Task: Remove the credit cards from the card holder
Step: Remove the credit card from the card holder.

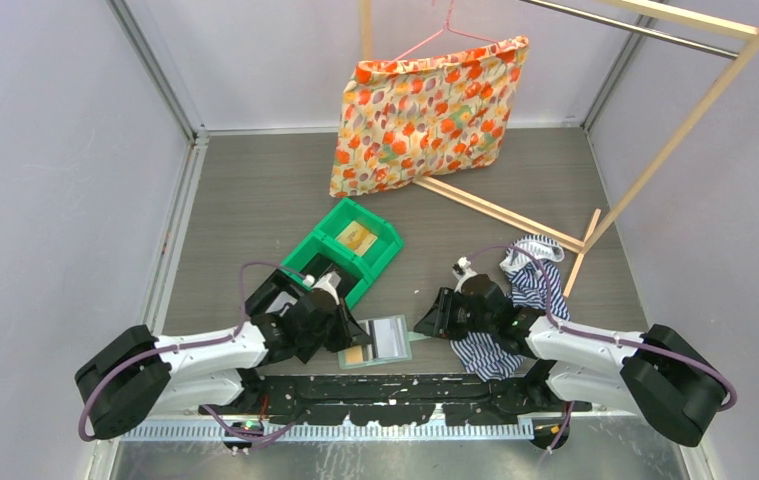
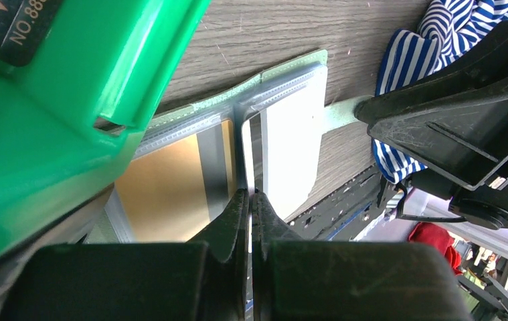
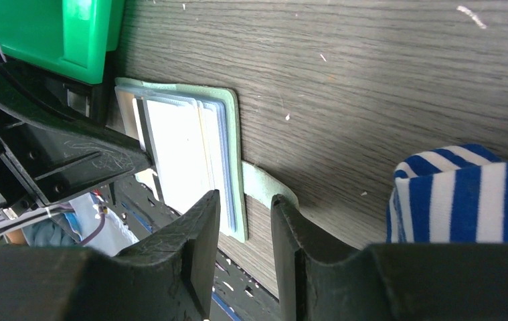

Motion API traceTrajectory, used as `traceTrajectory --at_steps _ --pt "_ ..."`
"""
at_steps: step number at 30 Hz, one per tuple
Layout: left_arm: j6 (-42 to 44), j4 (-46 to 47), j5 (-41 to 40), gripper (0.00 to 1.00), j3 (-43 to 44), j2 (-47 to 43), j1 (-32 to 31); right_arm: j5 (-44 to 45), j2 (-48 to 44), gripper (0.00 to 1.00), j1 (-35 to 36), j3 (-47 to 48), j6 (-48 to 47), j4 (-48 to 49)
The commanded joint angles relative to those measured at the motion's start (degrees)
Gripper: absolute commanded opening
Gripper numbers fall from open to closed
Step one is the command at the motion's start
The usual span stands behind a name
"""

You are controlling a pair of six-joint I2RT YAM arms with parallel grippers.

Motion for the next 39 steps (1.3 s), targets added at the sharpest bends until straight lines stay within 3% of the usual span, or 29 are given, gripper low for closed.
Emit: traceTrajectory --at_steps 1,6,11,15,24,34,39 --pt "1.3 -2.6 -1.4 0.0 -0.6 -2.4 0.1 0.2 0.1 0.4 0.6 2.1 -0.6 2.2" --pt "1.6 -3.5 -1.0 0.0 -0.7 -3.3 0.1 2.7 -0.5 0.46 0.6 2.3 0.0 1.6" --pt "1.6 -3.5 -1.4 0.0 -0.3 -2.6 0.1 10.0 -8.4 0.47 0.6 0.8 1.4 -3.3" --pt "1.6 -2.2 -1.3 0.0 0.0 -1.4 0.1 7.8 -8.4 0.7 0.6 1.6 -0.6 -6.4" --pt "1.8 -1.7 -0.6 0.01 0.5 -0.2 0.1 1.7 -1.6 0.7 0.7 0.2 0.9 1.6" --pt "1.8 -2.3 -0.9 0.01 0.5 -0.7 0.1 -0.1 4.1 0.42 1.0 0.7 1.1 5.3" --pt "2.1 -3.5 -1.0 0.01 0.8 -1.3 0.1 1.9 2.9 0.1 1.0 0.4 1.7 4.3"
